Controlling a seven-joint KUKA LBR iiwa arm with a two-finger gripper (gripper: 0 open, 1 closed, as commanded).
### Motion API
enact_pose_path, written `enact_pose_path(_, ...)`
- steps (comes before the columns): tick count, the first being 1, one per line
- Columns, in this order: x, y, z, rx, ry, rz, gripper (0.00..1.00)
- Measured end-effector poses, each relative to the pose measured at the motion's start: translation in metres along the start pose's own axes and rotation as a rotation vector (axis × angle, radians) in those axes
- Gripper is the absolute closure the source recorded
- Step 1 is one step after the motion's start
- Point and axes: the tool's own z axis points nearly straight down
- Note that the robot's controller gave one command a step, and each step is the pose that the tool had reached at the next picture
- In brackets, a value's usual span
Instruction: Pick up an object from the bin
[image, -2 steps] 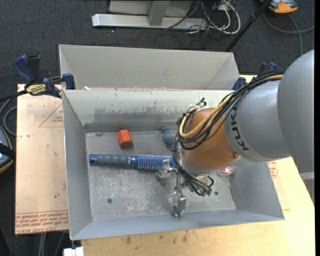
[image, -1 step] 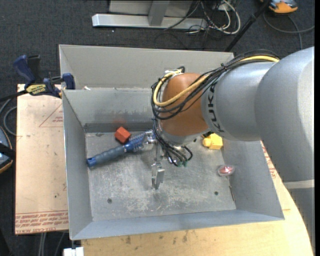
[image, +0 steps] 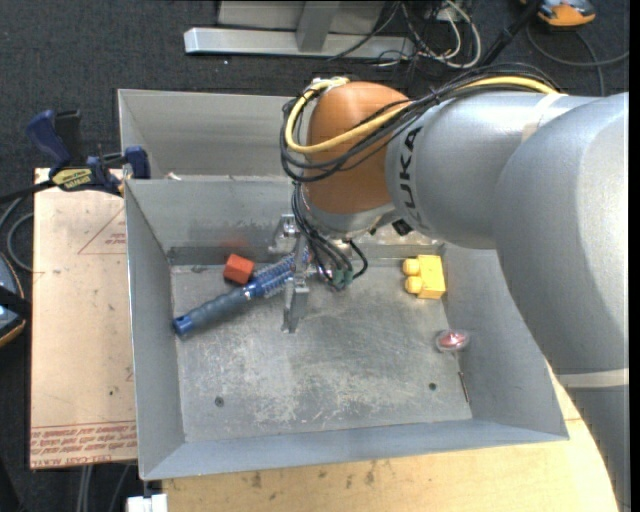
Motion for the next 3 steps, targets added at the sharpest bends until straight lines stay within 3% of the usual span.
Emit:
enact_pose_path(1,-0.020,-0.008,0.063,0.002,0.008,0.034,0.00)
enact_pose_path(2,-0.020,-0.008,0.061,0.003,0.007,0.033,1.00)
enact_pose_path(3,-0.003,0.005,-0.062,0.001,-0.001,0.003,1.00)
